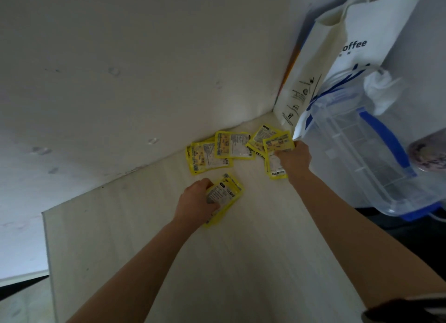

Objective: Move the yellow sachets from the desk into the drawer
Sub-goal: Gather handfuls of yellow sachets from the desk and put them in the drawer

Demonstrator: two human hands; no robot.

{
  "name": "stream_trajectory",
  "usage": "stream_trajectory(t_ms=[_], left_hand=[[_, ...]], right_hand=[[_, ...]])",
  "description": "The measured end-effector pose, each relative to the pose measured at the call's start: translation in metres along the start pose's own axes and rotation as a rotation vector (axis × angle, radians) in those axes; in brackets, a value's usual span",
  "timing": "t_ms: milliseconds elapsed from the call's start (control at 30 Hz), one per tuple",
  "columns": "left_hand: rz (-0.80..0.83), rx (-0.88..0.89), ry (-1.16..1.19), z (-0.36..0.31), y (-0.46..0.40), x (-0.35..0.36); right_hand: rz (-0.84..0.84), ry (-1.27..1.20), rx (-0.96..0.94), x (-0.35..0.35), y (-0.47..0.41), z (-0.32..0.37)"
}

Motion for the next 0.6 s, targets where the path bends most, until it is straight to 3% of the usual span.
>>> stream_trajectory(t_ms=[300, 600], left_hand=[[-0.076, -0.078, 0.135, 0.006, 0.039, -0.017], [-0.166, -0.173, 0.401, 0.021, 0.110, -0.019]], right_hand=[[0.020, -0.068, -0.011, -0.034, 0.044, -0.012], [0.070, -0.180, -0.038, -0.083, 0.142, -0.029]])
Point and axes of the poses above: each hand's wrist, its own y-axis away from the middle knuckle, its own x-axis out of the palm, z = x × y, the point moved 6 cm from there along -y, towards the middle knuckle, and after that the axes turned 5 degrees about -z, right-handed, at the moved point
